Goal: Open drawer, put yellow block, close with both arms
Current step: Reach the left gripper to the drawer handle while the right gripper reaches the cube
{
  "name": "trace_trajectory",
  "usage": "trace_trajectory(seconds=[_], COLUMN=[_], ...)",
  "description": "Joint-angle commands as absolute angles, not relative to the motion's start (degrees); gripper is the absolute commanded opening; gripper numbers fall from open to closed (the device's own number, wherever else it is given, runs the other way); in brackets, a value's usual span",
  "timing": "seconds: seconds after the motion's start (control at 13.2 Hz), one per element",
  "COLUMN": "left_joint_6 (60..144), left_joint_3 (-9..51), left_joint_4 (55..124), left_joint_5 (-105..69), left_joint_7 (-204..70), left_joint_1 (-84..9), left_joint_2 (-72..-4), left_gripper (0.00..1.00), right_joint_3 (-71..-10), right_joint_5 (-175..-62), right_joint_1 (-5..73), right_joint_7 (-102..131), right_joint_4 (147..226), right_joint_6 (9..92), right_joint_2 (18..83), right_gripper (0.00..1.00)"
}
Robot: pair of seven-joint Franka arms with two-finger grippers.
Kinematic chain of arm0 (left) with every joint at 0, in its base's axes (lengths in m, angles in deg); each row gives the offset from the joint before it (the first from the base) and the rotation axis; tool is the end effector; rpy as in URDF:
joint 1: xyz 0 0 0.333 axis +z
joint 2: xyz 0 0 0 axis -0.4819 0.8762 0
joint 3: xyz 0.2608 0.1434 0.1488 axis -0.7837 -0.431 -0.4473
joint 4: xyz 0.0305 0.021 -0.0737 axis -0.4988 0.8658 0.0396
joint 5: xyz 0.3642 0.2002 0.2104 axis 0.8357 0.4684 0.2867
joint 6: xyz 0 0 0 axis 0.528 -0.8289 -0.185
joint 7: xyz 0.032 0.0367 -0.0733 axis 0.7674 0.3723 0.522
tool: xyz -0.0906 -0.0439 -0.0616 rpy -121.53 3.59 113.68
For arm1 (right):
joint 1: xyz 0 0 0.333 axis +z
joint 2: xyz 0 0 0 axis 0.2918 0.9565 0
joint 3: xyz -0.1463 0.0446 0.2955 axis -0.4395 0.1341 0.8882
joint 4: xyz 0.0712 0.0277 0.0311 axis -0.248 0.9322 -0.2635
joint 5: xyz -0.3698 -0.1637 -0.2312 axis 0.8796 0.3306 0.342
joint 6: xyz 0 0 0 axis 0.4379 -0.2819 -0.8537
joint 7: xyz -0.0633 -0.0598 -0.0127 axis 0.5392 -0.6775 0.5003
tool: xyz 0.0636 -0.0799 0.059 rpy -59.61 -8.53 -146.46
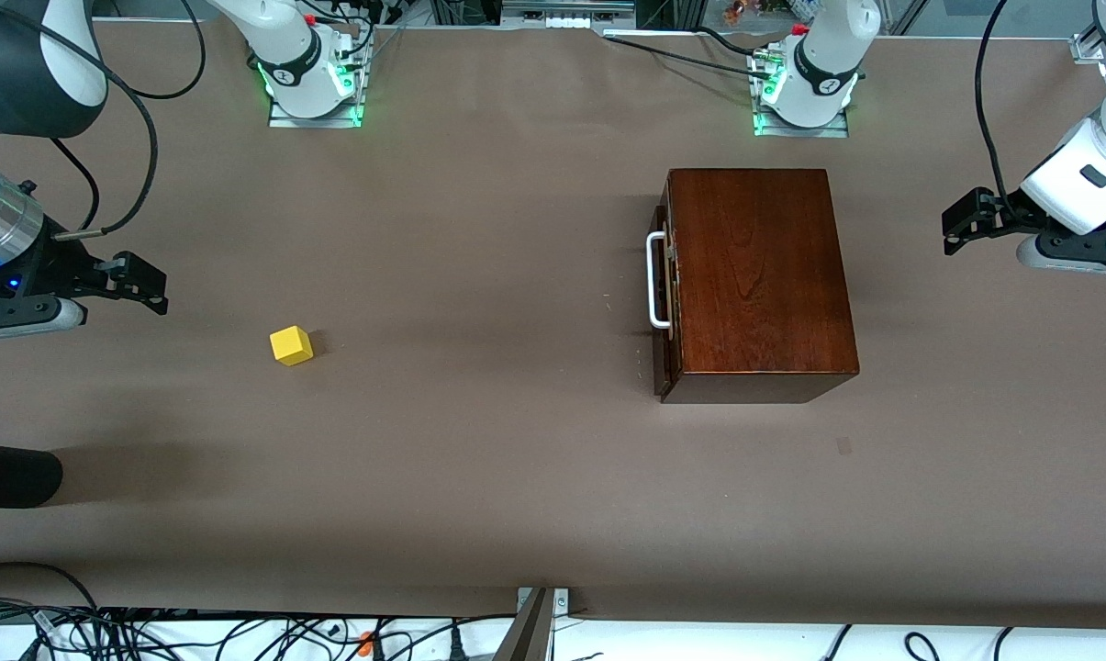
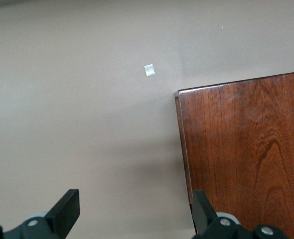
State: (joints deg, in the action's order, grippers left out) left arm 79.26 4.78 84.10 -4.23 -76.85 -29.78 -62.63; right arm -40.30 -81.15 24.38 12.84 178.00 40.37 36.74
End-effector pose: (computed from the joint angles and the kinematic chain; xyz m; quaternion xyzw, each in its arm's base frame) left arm 0.6376 -0.0268 0.5899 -0.9973 0.0624 0.0039 0.0392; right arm 0.7002 0.0291 0.5449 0.9956 0.0780 0.0510 0.0132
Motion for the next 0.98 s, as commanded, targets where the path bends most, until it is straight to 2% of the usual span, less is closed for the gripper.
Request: trace_trajectory(seconds=[0.0, 0.53, 0.91], left_joint_6=[77.6, 76.1, 73.4], left_joint_3=[5.0, 6.0, 13.9], left_joint_4=[81.9, 81.9, 82.0], left_joint_5=[-5.0, -5.0, -3.2], left_joint_7=[-77.9, -77.6, -77.6], left_joint_1=[-29.3, -30.0, -30.0], left_joint_2=[-61.8, -61.8, -60.4], left_gripper=[1.00, 1.00, 1.00], right_joint_3=[-40.1, -40.1, -40.1], right_joint_5=[-81.6, -81.6, -81.6], right_joint_1=[24.2, 24.2, 24.2], right_joint_7=[13.1, 12.8, 12.7], right_joint_4=[177.0, 177.0, 177.1], right_joint_6=[40.1, 40.1, 39.6], right_joint_2=[36.9, 36.9, 36.8], right_gripper=[1.00, 1.00, 1.00])
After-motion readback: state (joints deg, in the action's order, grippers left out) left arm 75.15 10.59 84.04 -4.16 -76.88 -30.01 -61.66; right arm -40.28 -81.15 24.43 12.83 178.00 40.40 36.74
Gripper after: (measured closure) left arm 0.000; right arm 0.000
